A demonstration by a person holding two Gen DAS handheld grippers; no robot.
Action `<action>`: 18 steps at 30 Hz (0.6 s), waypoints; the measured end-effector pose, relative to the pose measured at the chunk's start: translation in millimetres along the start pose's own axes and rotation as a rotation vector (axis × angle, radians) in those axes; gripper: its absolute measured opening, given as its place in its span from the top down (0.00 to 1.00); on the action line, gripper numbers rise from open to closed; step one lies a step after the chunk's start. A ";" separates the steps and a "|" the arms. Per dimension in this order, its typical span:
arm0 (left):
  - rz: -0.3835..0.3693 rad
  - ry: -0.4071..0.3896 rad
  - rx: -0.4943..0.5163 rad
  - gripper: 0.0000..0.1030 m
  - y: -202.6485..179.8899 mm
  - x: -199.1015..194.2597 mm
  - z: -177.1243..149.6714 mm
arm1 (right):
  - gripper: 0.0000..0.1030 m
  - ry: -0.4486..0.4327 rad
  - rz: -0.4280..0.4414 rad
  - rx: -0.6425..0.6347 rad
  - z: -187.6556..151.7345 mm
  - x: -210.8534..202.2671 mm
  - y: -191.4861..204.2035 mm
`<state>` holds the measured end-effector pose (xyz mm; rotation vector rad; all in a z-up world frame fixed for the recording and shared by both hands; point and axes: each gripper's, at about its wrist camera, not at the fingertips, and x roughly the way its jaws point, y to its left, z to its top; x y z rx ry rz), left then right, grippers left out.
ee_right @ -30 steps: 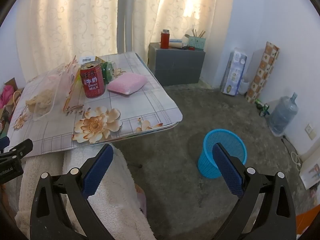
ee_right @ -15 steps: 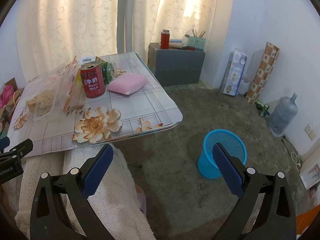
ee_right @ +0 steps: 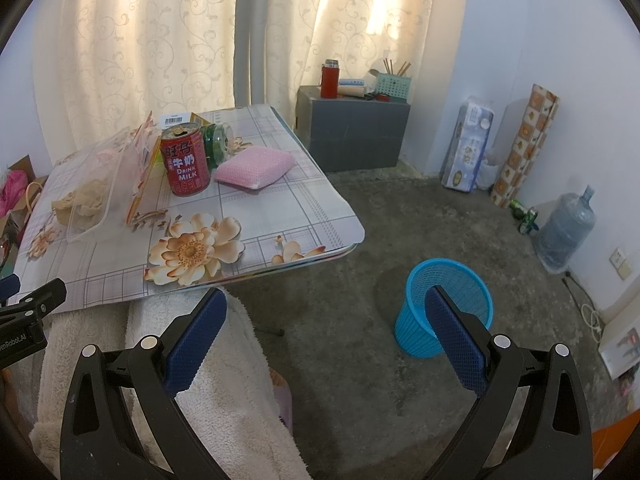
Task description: Collect trash
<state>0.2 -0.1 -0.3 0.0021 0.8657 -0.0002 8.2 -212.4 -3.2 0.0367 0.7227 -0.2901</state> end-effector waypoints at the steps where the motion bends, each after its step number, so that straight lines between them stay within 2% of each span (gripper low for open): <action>1: 0.000 0.000 0.000 0.06 0.0 0.0 0.0 | 0.08 0.000 -0.001 0.000 0.2 0.4 0.2; 18: 0.000 0.002 0.000 0.06 0.0 0.0 -0.1 | 0.08 0.000 -0.001 0.000 4.2 6.9 2.9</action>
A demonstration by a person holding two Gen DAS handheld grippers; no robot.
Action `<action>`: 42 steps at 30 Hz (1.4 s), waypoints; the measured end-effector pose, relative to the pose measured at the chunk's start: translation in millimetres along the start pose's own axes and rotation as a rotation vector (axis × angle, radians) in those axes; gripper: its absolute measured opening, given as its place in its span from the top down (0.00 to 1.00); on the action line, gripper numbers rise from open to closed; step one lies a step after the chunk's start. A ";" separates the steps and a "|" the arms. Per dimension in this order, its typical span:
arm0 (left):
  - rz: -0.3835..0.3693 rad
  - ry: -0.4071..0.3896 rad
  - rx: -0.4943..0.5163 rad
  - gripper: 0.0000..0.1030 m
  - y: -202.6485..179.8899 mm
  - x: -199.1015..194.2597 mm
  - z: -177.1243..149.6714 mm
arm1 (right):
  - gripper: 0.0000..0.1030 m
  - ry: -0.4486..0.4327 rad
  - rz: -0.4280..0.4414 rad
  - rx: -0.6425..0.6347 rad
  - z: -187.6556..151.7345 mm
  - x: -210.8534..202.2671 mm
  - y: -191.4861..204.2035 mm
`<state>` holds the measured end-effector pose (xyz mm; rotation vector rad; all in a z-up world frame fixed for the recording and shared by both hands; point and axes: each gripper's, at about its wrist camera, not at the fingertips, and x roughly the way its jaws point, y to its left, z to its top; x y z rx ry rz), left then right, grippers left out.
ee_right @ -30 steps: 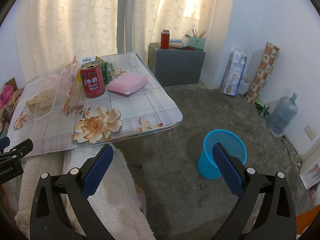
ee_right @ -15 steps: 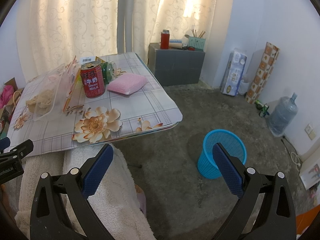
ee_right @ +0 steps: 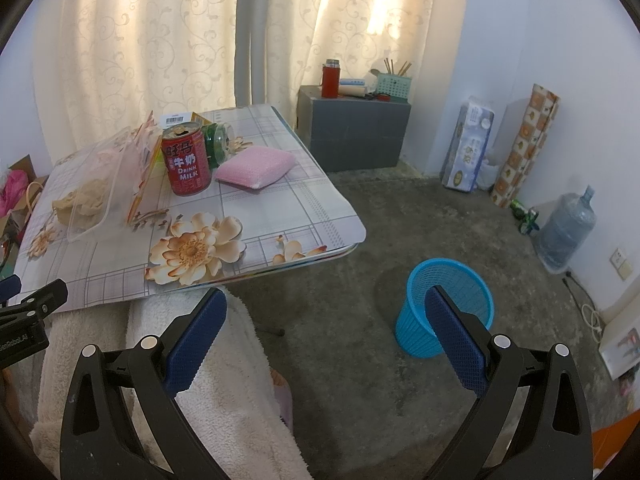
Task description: Collect trash
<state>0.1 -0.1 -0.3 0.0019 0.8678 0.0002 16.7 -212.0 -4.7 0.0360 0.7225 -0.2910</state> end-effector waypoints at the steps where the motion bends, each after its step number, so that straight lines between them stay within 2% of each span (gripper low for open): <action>1: 0.000 0.000 0.000 0.06 0.0 -0.1 -0.1 | 0.08 0.000 0.000 0.000 0.2 0.4 0.2; 30: 0.000 0.005 0.000 0.06 0.1 0.1 -0.2 | 0.08 0.001 0.000 0.001 7.1 11.7 4.5; 42: 0.022 0.007 -0.003 0.06 6.0 4.9 -0.1 | 0.08 0.001 0.004 0.003 10.3 16.9 6.8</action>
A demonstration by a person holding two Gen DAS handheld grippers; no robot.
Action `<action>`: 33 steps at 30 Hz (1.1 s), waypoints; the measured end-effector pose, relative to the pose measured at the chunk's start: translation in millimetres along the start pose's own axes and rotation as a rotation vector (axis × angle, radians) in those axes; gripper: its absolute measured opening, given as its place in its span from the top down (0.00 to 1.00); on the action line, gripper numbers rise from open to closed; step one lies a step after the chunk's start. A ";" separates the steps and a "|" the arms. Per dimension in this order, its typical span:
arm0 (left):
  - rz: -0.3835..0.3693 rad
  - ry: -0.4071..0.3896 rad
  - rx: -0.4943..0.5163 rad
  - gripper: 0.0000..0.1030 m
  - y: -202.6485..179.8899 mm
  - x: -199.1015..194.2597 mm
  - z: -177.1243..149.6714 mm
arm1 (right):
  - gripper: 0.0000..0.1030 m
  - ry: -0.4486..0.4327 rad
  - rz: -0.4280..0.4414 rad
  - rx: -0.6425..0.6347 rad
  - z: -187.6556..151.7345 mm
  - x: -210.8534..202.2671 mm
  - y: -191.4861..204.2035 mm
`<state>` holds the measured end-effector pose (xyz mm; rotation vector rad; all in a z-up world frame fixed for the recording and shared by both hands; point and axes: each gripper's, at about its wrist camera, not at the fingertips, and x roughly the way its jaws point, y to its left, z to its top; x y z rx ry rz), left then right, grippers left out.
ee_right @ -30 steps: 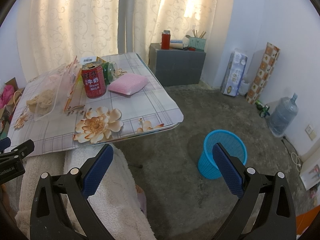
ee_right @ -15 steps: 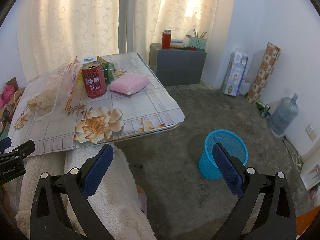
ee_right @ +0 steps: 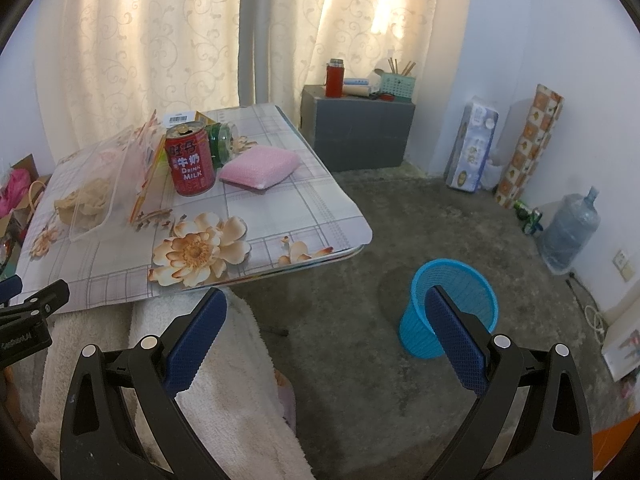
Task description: Collect trash
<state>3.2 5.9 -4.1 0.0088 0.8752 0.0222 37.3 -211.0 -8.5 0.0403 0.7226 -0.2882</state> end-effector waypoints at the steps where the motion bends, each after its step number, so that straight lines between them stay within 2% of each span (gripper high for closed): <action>1: 0.005 -0.001 -0.001 0.06 1.0 0.6 0.5 | 0.08 0.000 0.003 0.000 0.8 0.9 0.6; 5: 0.033 -0.007 -0.002 0.06 6.8 4.1 5.4 | 0.08 -0.005 0.026 -0.001 7.2 6.8 4.5; 12: 0.097 -0.024 0.000 0.06 24.2 18.6 25.7 | 0.08 -0.044 0.096 -0.046 31.3 26.4 34.1; 15: 0.093 -0.033 -0.004 0.06 34.4 22.8 36.1 | 0.08 -0.062 0.125 -0.071 40.2 33.0 46.2; 21: 0.018 -0.101 0.012 0.06 56.7 30.0 55.0 | 0.08 -0.082 0.191 -0.107 53.2 48.1 70.0; 26: -0.105 -0.170 -0.042 0.06 76.7 40.1 65.9 | 0.08 -0.065 0.242 -0.107 50.6 62.9 80.1; 33: -0.156 -0.055 -0.064 0.06 72.6 78.3 89.3 | 0.08 0.013 0.310 -0.079 49.1 90.4 79.5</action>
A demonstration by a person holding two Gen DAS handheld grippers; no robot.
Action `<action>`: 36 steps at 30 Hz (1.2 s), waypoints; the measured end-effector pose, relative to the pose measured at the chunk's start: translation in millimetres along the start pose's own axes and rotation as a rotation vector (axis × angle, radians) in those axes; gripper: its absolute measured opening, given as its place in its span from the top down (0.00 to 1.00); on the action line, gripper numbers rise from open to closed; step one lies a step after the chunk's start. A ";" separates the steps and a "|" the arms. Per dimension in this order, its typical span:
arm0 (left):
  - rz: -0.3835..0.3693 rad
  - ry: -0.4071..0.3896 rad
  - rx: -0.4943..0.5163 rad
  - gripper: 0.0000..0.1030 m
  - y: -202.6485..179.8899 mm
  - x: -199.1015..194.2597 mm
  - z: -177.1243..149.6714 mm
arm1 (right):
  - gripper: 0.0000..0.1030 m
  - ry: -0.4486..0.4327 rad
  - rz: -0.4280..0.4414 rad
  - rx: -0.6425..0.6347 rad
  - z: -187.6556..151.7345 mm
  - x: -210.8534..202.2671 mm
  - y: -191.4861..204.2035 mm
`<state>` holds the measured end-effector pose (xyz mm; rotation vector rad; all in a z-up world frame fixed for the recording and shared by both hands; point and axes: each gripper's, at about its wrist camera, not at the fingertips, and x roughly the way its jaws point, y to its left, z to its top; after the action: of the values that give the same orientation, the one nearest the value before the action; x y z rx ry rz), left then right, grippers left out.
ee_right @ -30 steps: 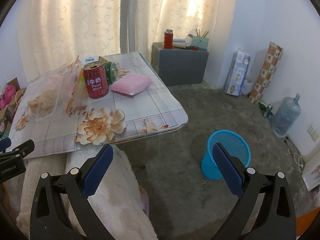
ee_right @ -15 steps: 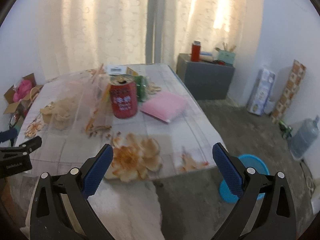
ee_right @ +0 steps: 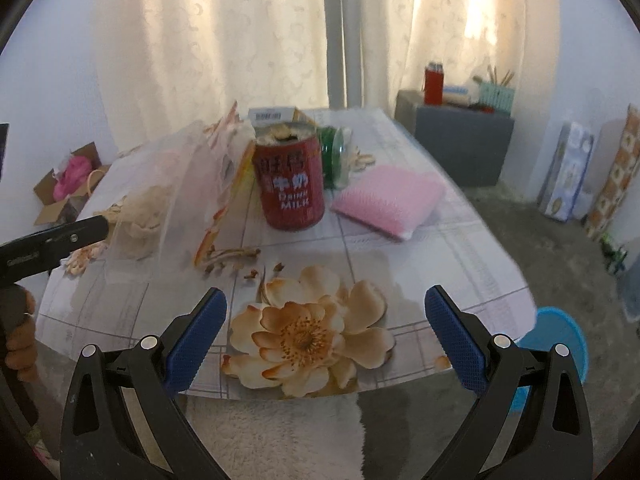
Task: Collect trash
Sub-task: 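Reach both grippers toward the table, left toward the clear plastic container, then grasp the clear container rim with the left gripper while the right grasps the pink sponge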
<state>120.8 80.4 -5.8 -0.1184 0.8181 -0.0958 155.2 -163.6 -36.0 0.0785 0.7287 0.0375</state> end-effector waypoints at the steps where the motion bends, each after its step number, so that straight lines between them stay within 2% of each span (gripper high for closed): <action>1: -0.006 0.013 -0.003 0.06 0.2 4.8 1.3 | 0.08 0.012 0.012 0.013 0.4 3.4 -3.1; 4: -0.044 0.047 -0.052 0.06 3.3 16.7 4.9 | 0.08 0.022 0.034 0.038 0.3 8.8 -9.5; 6: -0.065 0.049 -0.091 0.11 6.0 20.0 5.3 | 0.08 0.025 0.041 0.050 1.0 12.3 -12.6; 9: -0.063 0.065 -0.078 0.26 5.1 23.4 4.7 | 0.08 0.035 0.051 0.065 0.8 17.9 -16.0; 10: -0.048 0.072 -0.065 0.34 4.6 24.5 4.3 | 0.08 0.041 0.058 0.071 0.3 19.4 -17.3; 14: -0.013 0.100 -0.075 0.55 7.4 26.6 3.4 | 0.08 0.051 0.066 0.080 -1.0 19.8 -19.2; 17: -0.010 0.113 -0.095 0.66 11.8 28.5 1.2 | 0.08 0.048 0.063 0.079 0.1 19.4 -20.1; 18: -0.005 0.122 -0.086 0.68 11.4 29.2 0.1 | 0.08 0.044 0.062 0.079 0.8 18.3 -20.6; 20: -0.002 0.126 -0.067 0.79 11.5 30.4 -2.0 | 0.08 0.038 0.058 0.077 2.0 15.3 -20.8; 23: 0.002 0.117 -0.053 0.90 10.1 26.7 -5.8 | 0.08 0.036 0.046 0.074 1.5 12.2 -20.8; 30: -0.020 0.052 -0.074 0.96 10.4 9.4 -9.5 | 0.08 0.035 0.021 0.062 3.2 -1.5 -16.2; 36: -0.056 0.055 -0.094 0.97 14.7 -20.0 -20.9 | 0.08 0.011 -0.010 0.048 5.2 -17.1 -14.5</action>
<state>92.5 96.2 -7.6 -0.2278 0.8741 -0.1141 146.0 -179.4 -22.1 0.1204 0.7414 0.0110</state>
